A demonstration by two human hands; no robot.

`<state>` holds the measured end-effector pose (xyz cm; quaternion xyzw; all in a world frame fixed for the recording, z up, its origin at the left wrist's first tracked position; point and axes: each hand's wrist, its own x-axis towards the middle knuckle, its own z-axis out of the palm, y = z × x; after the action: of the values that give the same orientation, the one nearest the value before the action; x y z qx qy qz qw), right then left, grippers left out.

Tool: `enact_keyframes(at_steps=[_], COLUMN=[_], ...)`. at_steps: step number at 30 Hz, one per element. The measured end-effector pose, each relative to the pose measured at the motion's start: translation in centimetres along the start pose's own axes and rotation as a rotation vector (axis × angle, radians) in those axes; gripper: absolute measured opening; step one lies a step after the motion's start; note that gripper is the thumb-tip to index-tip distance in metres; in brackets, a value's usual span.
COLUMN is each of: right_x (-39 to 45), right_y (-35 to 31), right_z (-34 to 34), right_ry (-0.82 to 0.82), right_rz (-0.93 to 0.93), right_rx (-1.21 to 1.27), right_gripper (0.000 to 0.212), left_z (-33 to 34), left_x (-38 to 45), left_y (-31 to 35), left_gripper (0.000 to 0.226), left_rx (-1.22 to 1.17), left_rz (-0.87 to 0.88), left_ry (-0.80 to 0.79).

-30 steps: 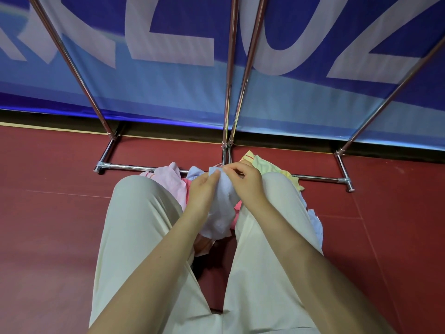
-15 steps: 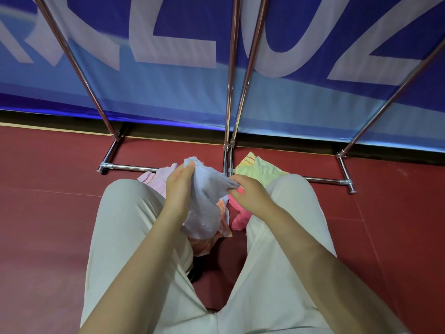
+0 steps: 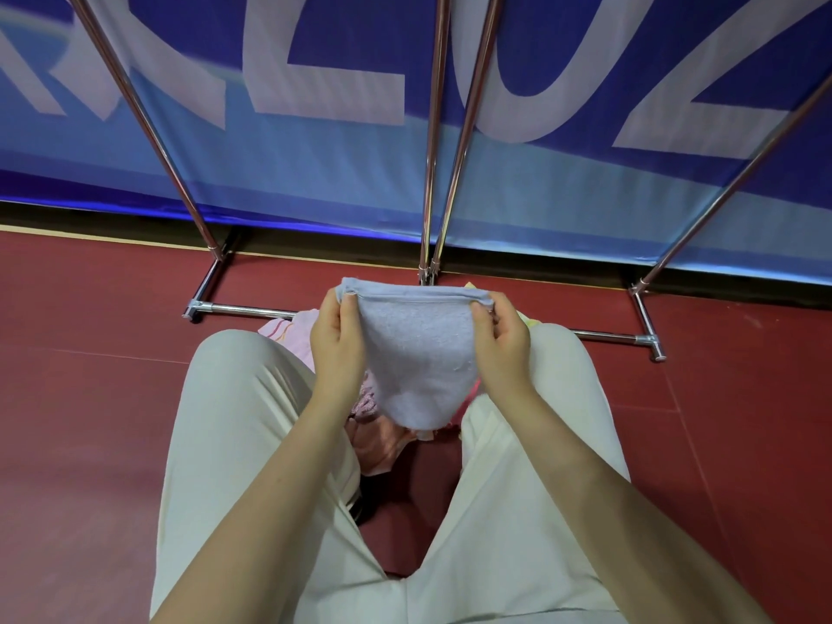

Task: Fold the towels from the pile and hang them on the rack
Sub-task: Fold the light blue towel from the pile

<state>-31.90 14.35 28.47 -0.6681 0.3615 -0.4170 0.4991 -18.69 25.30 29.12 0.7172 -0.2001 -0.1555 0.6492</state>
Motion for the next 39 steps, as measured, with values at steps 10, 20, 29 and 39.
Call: enact_keyframes(at_steps=[10,20,29,39], right_x=[0.6,0.3,0.1,-0.4], right_y=[1.3,2.7,2.3,2.0], right_z=[0.7,2.1,4.1,5.6], right_ry=[-0.017,-0.002,-0.023,-0.125], right_rz=[0.045,0.206,0.272,0.246], right_rx=[-0.085,-0.272,-0.278,-0.098], right_gripper=[0.035,0.040,0.039,0.024], left_z=[0.8,0.5,2.7,3.8], left_x=[0.9,1.9,0.3,-0.5], left_y=[-1.6,-2.7,-1.4,-1.1], left_gripper=[0.037,0.053,0.039,0.041], left_rx=[0.040,-0.072,-0.116,-0.044], left_rz=[-0.168,-0.604,-0.571,-0.460], left_ry=[-0.039,0.006,-0.053,-0.167])
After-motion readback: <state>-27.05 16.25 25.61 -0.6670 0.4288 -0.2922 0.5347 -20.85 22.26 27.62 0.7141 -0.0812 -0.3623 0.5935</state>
